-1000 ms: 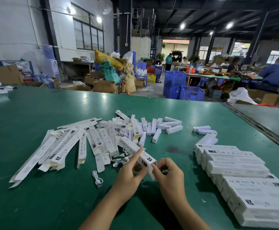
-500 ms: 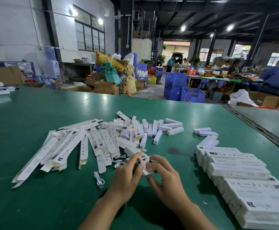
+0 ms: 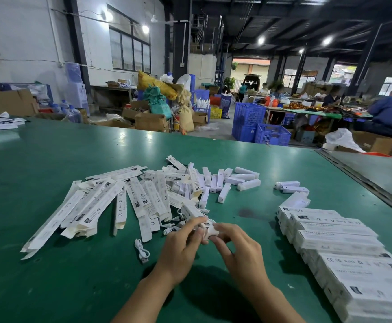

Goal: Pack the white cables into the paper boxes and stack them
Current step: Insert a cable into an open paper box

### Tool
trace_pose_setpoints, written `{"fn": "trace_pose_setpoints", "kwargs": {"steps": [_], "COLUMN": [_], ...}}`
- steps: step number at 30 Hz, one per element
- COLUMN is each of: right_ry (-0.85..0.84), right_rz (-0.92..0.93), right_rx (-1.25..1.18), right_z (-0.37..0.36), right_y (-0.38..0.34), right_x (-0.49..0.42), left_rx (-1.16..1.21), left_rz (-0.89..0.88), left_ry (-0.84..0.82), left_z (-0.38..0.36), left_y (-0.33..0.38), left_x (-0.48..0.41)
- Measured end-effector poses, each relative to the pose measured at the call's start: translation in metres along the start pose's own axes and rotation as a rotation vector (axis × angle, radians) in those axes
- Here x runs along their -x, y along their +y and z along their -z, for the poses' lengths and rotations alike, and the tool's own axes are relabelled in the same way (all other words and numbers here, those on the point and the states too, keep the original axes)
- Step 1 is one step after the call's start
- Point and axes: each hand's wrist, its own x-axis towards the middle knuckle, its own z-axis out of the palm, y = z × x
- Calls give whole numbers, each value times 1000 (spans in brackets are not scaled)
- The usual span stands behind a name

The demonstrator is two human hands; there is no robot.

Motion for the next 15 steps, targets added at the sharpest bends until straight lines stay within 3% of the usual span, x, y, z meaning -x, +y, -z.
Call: {"fn": "trace_pose_setpoints", "kwargs": {"steps": [3,15], "right_ry": [53,-15], "right_rz": [109,55], "right_rx": [35,-62], "right_z": [-1,-1], "right_y": [4,4], "right_x": [1,1], "left_rx": [4,49], "left_rz": [-19,31], "left_ry": [37,31], "left_z": [0,2], "left_y": [-1,-5], "left_x": [0,0]}}
